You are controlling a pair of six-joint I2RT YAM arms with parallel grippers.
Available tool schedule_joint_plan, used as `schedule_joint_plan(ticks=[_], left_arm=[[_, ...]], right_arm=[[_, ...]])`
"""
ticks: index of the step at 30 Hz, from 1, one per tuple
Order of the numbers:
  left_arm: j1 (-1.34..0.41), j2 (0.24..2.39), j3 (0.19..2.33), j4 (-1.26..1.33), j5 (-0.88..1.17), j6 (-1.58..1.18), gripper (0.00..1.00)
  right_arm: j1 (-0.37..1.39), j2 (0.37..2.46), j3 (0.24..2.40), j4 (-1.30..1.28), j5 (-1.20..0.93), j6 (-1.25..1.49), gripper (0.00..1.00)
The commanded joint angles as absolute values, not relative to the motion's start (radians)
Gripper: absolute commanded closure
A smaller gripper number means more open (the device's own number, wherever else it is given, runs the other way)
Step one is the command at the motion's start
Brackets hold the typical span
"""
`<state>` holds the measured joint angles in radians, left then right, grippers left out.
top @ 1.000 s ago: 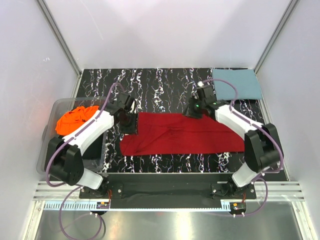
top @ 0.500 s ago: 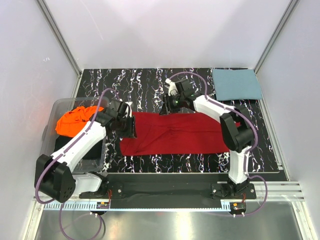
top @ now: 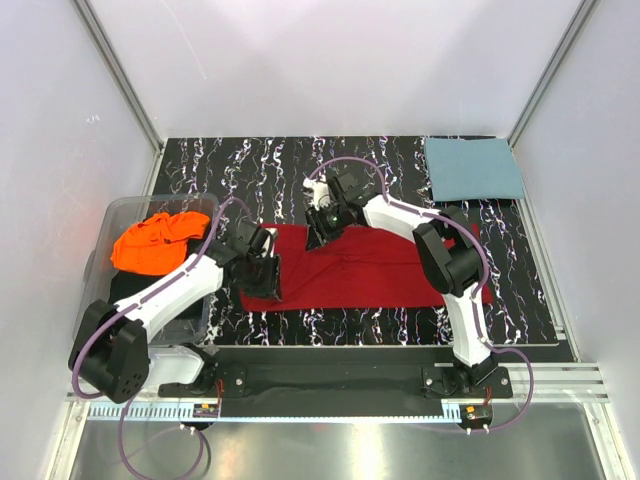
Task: Fold and stack the t-shirts
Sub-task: Fold the tshirt
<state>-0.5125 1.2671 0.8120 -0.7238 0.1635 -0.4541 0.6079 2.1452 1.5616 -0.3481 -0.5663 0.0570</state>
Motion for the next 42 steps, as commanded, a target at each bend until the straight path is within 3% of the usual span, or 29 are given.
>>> schedule_joint_plan(ticks=[1, 20, 29, 34, 42], left_arm=[[-0.525, 1.262, 0.792, -0.644, 0.202, -0.486, 0.56], [-0.526, 1.279, 0.793, -0.643, 0.173, -0.480, 0.56], [-0.526, 1.285, 0.796, -0.657, 0.178, -0.474, 0.57], [-0.528, 1.284, 0.798, -0.670, 0.169, -0.472, 0.57], [-0.525, 1.276, 0.801, -0.687, 0.153, -0.471, 0.57]], right_arm=[[0.621, 2.158, 1.609, -0.364, -0.597, 0.006, 0.59], [0.658, 2.138, 1.575, -0.374, -0.594, -0.018, 0.60], [0.660, 2.111, 1.571, -0.359, -0.552, -0.006, 0.73], [0.658, 2.063, 1.523, -0.292, -0.580, 0.032, 0.64], [0.660, 2.106, 1.552, -0.293, -0.640, 0.046, 0.63]])
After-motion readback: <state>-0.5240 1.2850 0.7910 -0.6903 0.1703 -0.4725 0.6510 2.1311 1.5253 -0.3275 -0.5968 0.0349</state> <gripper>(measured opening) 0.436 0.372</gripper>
